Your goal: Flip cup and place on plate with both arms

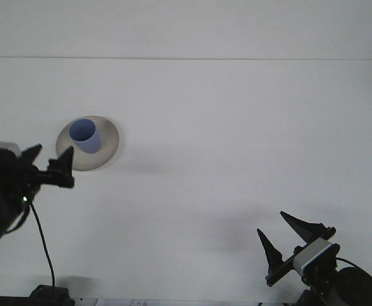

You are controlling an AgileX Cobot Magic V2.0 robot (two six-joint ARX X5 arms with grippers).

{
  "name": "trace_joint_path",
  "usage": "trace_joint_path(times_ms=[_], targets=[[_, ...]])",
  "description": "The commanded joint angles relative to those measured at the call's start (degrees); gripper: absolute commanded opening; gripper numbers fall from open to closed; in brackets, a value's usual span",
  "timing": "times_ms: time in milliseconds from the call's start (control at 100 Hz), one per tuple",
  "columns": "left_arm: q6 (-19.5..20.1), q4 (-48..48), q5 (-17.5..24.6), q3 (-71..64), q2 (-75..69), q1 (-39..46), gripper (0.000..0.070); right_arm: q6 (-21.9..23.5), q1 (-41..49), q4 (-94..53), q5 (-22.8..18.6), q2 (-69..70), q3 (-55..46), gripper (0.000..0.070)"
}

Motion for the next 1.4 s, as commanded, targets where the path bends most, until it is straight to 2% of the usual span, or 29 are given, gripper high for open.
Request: trace_joint_path(times_ms=[0,120,260,320,340,370,420,430,440,470,1250,1390], targets=[[-4.42,1.11,3.87,-7.91,-4.17,-2.12,0.0503,0.00,0.46,0.76,0.07,-0.02,0.44,0.0474],[-6.99,2.82,4.46,-19.85,-12.37,-5.29,0.0503,0.00,0.46,1.07,0.04,-0.02,0.44,0.0474],[-8.20,4.66,4.46,-28.68,-19.43,-6.91,0.0498,0.00,0.46,1.16,0.04,-0.02,0.44,0.0473],[-8.28,5.07,4.42,-30.47,-21.24,-6.93,0.0473,-0.02,0.46,1.14,0.04,-0.02,0.44,0.0424],[-8.28,5.25,4.42,-30.86,-21.70,-6.93,0.0434,-0.04,0.46,1.09,0.04,-0.02,0.44,0.0379],[-8.28,5.40,4.42,-31.30,-22.25,-6.93,0.0331,-0.02,0.46,0.92,0.04,-0.02,0.44,0.0270],[-8.24,5.18,4.44,-31.39,-22.75,-6.93,0.0067,-0.02,0.46,0.46,0.04,-0.02,0.44,0.0016],[-8.24,5.22,4.44,-31.39,-22.82,-6.93,0.0013,-0.04,0.46,0.39,0.04,-0.02,0.44,0.0000],[-8.24,5.27,4.44,-31.39,-22.88,-6.93,0.0000,-0.04,0.46,0.31,0.04,-0.02,0.44,0.0000],[-8.26,5.49,4.44,-31.39,-22.99,-6.93,0.0022,-0.02,0.46,0.17,0.13,-0.02,0.44,0.0010],[-8.26,12.94,4.37,-31.36,-25.24,-6.93,0.0016,0.00,0.46,2.23,0.04,-0.02,0.44,0.0006],[-4.02,13.49,4.24,-31.45,-25.64,-6.14,0.0016,0.00,0.46,2.23,0.04,-0.02,0.44,0.0007]])
